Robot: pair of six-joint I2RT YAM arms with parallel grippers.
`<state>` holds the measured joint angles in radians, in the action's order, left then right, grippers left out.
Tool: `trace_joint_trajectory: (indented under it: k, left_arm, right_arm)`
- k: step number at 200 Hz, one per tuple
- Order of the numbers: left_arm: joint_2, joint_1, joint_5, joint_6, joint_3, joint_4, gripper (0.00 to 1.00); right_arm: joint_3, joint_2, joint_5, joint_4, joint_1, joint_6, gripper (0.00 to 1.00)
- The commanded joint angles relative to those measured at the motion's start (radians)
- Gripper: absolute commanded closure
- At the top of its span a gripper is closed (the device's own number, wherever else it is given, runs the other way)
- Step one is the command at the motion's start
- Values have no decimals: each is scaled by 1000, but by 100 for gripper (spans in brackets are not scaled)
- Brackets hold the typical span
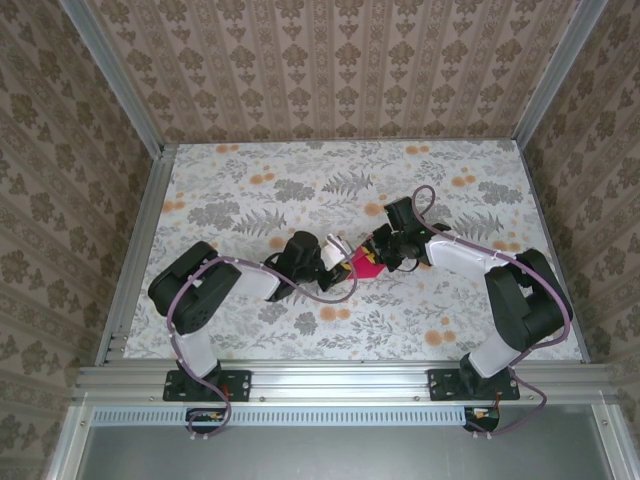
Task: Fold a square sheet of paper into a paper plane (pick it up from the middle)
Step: Turn over the paper at the center of the table.
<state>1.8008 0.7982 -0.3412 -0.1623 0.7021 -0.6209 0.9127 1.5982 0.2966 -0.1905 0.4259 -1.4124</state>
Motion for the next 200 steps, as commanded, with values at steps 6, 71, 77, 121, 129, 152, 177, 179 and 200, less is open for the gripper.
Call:
trace_joint_trajectory:
  k: [6,71,77,121,129,152,177,179,200]
  left_arm:
    - [21,7,-37,-20,41,11,74]
    - [53,9,-38,23,74,25,87]
    - [52,8,-42,39,75,34,87]
    - [46,-26,-101,287,86,83,88]
    - [46,-35,-114,336,90,94,87]
    - [41,-39,-125,453,121,165,87]
    - [53,-44,-152,586,143,188,85]
    - [54,-44,-150,598,143,189,85]
    - [54,-47,-145,678,137,186,83]
  right_arm:
    - [8,-14,22,-30,2,7,83]
    - [-6,-38,28,-21,-7,53,67]
    - [-8,-54,18,-23,-15,83,61]
    - [-116,-189,67,62,-120,337,44]
    - [-150,-233,67,69,-140,365,43]
    - [-213,-325,71,79,-166,464,39]
    - [-261,-367,70,89,-168,522,37]
    - [-266,-367,74,96,-167,524,37]
    - [-299,-348,104,151,-166,518,37]
